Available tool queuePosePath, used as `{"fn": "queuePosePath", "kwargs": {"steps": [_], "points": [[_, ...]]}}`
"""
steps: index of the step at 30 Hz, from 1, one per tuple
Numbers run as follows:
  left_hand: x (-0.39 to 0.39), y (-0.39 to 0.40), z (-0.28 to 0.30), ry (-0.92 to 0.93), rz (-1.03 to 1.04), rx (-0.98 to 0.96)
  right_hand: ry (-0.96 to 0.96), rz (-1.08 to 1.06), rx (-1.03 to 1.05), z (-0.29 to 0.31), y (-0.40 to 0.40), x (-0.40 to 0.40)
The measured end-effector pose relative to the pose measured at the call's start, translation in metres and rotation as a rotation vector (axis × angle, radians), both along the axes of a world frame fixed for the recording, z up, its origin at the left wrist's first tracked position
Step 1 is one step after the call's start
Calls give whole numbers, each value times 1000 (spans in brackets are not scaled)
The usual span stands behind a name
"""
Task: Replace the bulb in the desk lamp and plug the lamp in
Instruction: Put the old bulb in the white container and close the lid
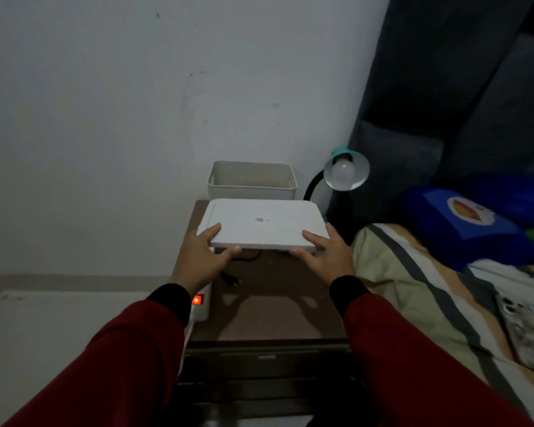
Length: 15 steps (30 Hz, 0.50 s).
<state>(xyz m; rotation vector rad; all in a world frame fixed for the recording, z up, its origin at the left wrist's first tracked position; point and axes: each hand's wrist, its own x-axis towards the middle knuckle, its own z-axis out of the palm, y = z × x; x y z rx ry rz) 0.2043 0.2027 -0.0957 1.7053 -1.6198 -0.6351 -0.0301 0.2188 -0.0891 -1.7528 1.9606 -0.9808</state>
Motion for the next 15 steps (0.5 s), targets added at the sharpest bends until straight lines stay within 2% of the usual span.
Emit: {"fn": "queuePosePath", "kwargs": {"steps": [6,15], "points": [[-16,44,-44,-15,-24,117,34,-16,107,-34,43,-12],[-27,58,-87,-64,-49,248,-10,4,308,-73,53,-27]]}}
